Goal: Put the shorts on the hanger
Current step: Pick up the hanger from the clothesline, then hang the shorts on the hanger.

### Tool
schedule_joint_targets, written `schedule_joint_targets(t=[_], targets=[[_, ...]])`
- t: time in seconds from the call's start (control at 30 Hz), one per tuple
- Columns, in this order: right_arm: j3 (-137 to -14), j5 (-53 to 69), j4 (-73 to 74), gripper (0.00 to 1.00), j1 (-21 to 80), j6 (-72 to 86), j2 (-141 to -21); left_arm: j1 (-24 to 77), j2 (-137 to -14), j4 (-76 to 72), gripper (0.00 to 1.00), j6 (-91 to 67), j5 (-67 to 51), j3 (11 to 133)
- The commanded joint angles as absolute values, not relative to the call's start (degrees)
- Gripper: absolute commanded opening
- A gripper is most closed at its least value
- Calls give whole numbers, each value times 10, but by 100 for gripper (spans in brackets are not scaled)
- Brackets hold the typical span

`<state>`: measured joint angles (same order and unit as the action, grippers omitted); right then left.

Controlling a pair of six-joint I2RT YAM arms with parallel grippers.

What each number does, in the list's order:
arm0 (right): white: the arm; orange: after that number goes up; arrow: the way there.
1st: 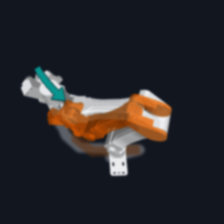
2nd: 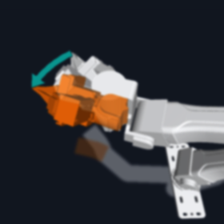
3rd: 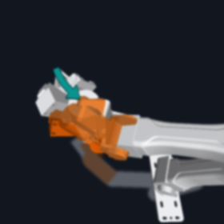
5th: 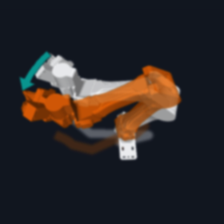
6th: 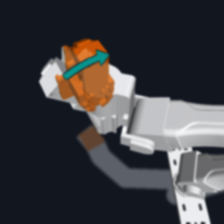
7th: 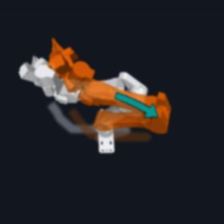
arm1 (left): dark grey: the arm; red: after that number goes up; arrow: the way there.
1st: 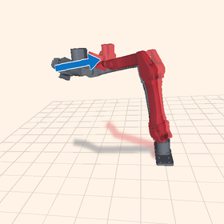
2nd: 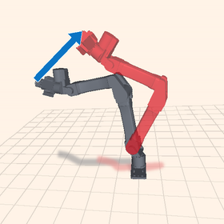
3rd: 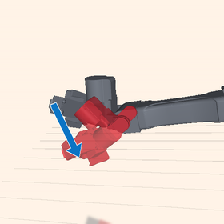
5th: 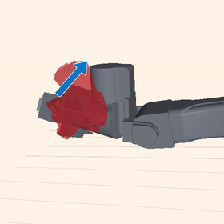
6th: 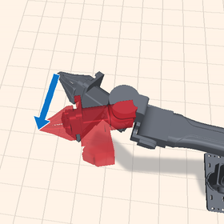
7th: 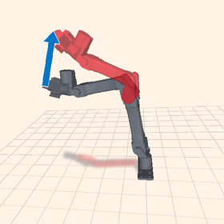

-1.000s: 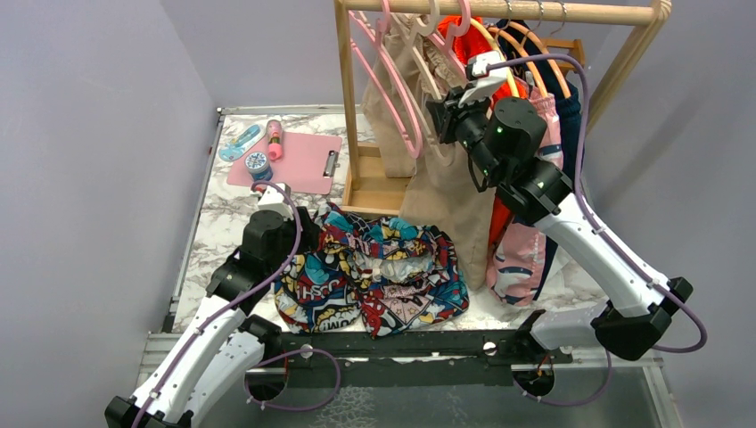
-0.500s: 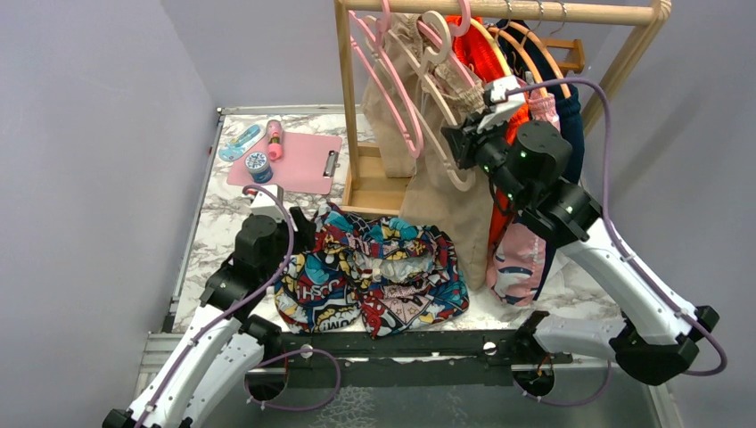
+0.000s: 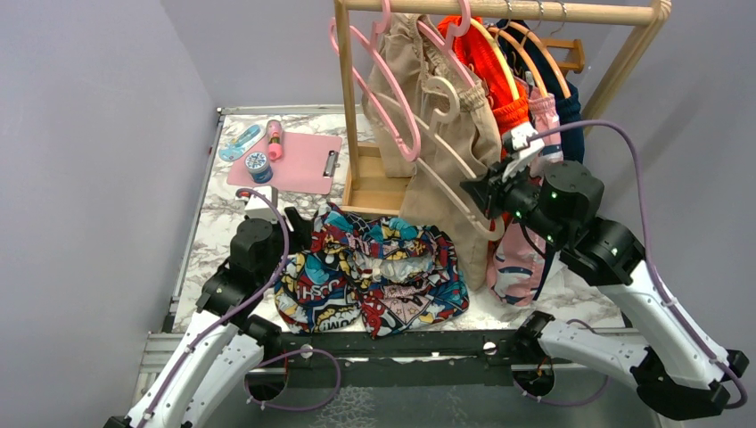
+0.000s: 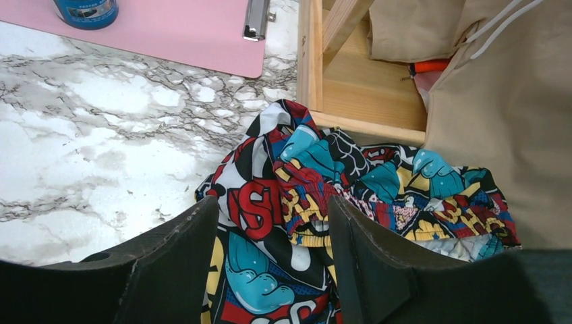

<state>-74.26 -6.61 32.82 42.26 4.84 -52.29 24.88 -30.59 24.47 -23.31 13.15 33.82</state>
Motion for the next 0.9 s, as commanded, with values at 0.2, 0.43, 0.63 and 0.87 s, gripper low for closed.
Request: schedule_joint_targets(t=[0.2, 0.43, 0.63, 0.87], targets=[[-690, 10, 450, 1, 421, 81, -432, 251, -289, 237, 63, -238, 152, 331], [-684, 27, 526, 1, 421, 87, -433, 251, -275, 238, 62, -241, 163, 330], [-681, 72, 561, 1, 421, 82, -446, 252, -276, 238, 63, -242, 163, 329], [-679, 205, 568, 1, 421, 52, -465, 251, -273, 238, 63, -242, 166, 329]])
